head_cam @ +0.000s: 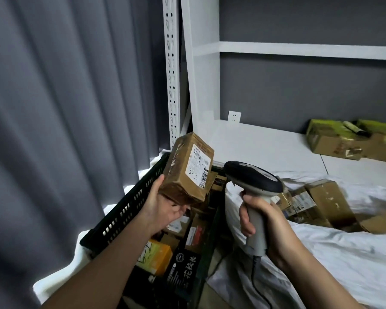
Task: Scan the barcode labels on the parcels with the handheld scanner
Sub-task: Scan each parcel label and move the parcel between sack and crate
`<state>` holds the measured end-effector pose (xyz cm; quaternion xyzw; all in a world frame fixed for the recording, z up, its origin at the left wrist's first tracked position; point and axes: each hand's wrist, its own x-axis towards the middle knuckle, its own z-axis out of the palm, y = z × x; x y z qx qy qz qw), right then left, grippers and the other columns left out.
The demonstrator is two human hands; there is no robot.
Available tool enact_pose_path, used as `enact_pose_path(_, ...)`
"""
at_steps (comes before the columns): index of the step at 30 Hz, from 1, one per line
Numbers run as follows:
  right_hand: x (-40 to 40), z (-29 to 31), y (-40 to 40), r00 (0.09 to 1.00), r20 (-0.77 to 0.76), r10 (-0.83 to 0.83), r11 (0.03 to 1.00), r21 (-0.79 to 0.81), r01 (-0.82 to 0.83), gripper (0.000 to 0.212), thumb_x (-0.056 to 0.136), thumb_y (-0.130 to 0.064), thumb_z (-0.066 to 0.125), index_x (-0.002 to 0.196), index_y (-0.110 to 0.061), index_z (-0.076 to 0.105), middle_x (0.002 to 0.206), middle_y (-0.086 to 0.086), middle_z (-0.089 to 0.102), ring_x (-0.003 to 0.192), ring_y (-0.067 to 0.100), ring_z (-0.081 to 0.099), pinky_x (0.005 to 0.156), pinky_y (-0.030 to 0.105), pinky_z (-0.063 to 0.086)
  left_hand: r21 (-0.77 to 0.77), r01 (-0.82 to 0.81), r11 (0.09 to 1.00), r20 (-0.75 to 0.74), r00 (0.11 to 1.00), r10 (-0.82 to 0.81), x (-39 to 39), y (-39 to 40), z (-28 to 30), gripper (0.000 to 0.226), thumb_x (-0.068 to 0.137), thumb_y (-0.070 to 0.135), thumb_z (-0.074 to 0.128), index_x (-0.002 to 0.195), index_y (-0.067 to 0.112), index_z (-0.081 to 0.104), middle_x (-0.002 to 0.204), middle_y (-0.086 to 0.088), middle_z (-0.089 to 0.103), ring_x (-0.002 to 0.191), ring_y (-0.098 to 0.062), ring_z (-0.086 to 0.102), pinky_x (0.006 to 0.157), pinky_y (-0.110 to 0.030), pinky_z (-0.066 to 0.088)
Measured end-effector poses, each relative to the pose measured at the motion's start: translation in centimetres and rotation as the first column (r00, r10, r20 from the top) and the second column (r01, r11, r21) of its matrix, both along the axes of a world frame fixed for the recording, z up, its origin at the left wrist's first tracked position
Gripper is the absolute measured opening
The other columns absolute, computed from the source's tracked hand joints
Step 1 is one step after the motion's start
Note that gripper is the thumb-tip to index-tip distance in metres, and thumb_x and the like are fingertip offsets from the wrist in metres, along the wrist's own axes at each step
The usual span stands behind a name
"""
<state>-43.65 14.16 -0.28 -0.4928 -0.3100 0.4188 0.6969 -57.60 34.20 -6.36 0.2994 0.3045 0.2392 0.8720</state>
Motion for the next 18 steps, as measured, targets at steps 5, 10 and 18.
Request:
enact_pose_path(5, -0.9, 0.7, -0.2, 0.996, -0.086, 0.02, 0.999, 0.029, -0.017, 0.028, 0.081, -0.019, 0.061, 0.064, -0.006, 0.043, 0.043, 0.008, 0.033, 0.036, 0.016, 0.028, 0.038, 0.024, 0.029, -0.041, -0.078, 0.996, 0.14, 0.987, 0.083, 0.5, 0.6, -0.3, 0.058, 0.075, 0.044, 0.056, 0.126, 0.018, 0.054, 0.135, -0.018, 0.054, 0.121, -0.036, 0.052, 0.092, -0.042, 0.047)
enact_pose_path(10, -1.3, 0.9, -0.4, 0.997, -0.071, 0.016, 1.0, 0.017, -0.015, 0.031, 0.082, -0.021, 0.061, 0.061, -0.007, 0.042, 0.043, 0.008, 0.033, 0.037, 0.017, 0.027, 0.038, 0.023, 0.03, -0.076, -0.097, 0.992, 0.184, 0.977, 0.11, 0.9, 0.8, -0.2, 0.061, 0.074, 0.04, 0.055, 0.129, 0.015, 0.053, 0.133, -0.019, 0.054, 0.122, -0.037, 0.051, 0.098, -0.048, 0.044)
enact_pose_path(18, -1.3, 1.0, -0.7, 1.0, -0.007, -0.003, 1.0, -0.015, 0.003, 0.035, 0.08, -0.022, 0.061, 0.055, -0.005, 0.043, 0.043, 0.009, 0.032, 0.038, 0.018, 0.029, 0.04, 0.024, 0.03, -0.09, -0.069, 0.994, 0.23, 0.969, 0.088, 0.7, 0.5, 0.2, 0.064, 0.073, 0.044, 0.051, 0.129, 0.013, 0.053, 0.133, -0.023, 0.052, 0.124, -0.038, 0.048, 0.101, -0.05, 0.042)
